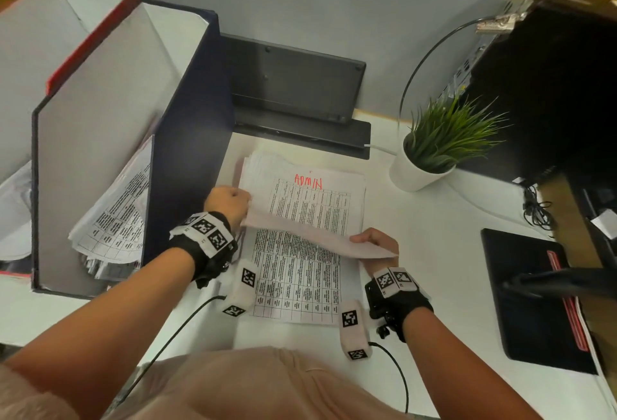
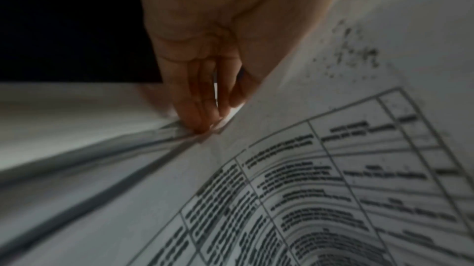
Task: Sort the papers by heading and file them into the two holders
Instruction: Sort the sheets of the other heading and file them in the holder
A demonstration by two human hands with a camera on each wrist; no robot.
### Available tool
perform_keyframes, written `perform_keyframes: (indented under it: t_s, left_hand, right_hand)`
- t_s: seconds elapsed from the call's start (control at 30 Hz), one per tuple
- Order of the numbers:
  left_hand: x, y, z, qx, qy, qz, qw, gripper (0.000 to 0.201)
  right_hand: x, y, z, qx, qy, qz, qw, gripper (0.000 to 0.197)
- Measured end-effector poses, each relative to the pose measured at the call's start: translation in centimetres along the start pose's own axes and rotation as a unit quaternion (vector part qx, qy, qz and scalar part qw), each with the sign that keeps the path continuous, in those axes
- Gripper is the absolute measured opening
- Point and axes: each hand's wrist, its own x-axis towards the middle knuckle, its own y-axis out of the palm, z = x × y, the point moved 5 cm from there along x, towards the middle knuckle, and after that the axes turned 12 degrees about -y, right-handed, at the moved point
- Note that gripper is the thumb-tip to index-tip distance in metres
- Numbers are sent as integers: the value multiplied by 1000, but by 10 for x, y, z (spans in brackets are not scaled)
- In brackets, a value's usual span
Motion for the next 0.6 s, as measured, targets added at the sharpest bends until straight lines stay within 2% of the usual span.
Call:
perform_keyframes:
  t_s: [0.07,0.2,0.3,0.4,0.6]
  left_hand:
    - [3,-1,0,48,-33,12,998,16]
    - [5,-1,-6,68,-50,32,996,26]
    - [3,1,-13,118,-29,27,992,30]
    - [-1,3,-18,197,-2,17,980,33]
    - [-8,4,-25,216,72,0,974,21]
  right_hand:
    - [-1,1,-2,55,23,-2,998,42]
    - [0,-1,-6,29,20,0,999,35]
    - [-2,-2,-6,1,20,7,1000,32]
    - [-3,0,1,32,-12,-13,999,34]
    - [-5,1,5,-25,-79,-5,997,17]
